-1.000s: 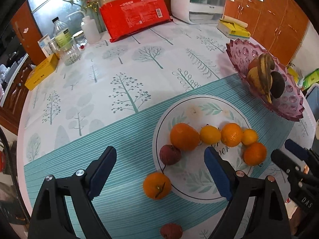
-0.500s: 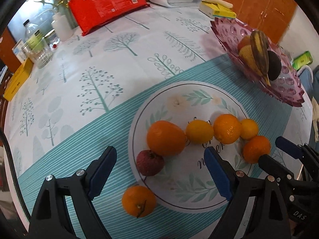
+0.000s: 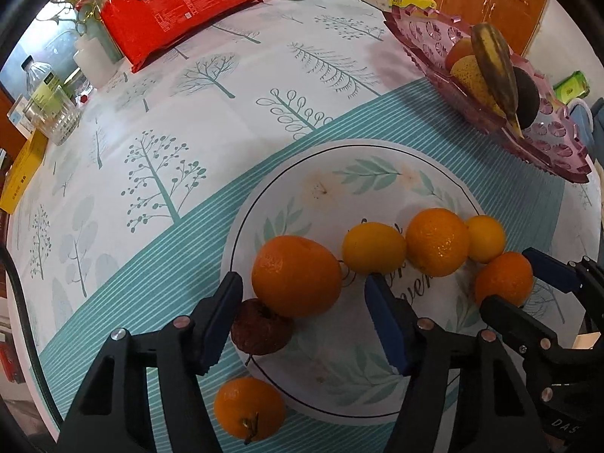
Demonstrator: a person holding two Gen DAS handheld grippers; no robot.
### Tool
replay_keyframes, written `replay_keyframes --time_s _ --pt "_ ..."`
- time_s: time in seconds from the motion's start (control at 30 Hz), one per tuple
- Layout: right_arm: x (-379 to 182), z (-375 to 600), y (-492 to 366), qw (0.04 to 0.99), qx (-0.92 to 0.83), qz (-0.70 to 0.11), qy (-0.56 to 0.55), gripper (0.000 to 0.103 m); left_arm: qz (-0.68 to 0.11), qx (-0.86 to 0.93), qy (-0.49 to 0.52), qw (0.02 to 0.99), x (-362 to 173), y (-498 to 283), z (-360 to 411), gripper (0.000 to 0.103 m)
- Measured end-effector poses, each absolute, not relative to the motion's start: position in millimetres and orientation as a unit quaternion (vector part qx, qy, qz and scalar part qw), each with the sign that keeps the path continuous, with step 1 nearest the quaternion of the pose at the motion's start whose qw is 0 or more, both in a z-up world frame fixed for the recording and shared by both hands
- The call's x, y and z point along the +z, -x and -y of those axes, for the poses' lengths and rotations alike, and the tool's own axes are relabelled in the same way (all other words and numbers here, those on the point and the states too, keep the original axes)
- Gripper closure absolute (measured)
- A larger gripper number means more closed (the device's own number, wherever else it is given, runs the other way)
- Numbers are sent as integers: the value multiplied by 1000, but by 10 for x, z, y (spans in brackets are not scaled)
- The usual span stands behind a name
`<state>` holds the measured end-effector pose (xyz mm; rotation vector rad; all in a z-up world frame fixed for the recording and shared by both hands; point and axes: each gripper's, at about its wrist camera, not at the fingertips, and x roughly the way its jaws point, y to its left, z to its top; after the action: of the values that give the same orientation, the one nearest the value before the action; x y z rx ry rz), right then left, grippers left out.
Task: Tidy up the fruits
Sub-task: 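Grasp a large orange on the plate with the left tool while the right tool grasps another orange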
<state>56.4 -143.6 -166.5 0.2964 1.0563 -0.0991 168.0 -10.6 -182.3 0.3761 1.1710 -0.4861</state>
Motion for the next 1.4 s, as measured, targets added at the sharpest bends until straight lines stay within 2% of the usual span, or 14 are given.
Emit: replay_keyframes --time_s 0.07,0.13,0.2,0.3,0.5,1.4 --pt "-1682 1424 -572 852 -45 -503 -140 41 -542 -225 -179 790 -1831 -1685 117 40" --pt "-1699 1417 -588 850 -40 -506 -140 52 -541 -222 -180 791 -1840 -1692 120 43" --pt "-1721 1410 -608 847 -35 -511 -140 57 -542 -214 -180 792 -1862 -1725 114 49" --pt "-1723 1401 -614 849 -31 -510 -137 57 -545 -212 -168 794 -1860 -1762 84 57" --pt "-1705 1392 -586 851 -27 -507 -133 58 -544 -209 -160 797 -1828 -1740 67 61" --pt "-1152 1458 -249 895 -24 -433 -107 58 -502 -220 -109 829 -1022 -1316 118 61"
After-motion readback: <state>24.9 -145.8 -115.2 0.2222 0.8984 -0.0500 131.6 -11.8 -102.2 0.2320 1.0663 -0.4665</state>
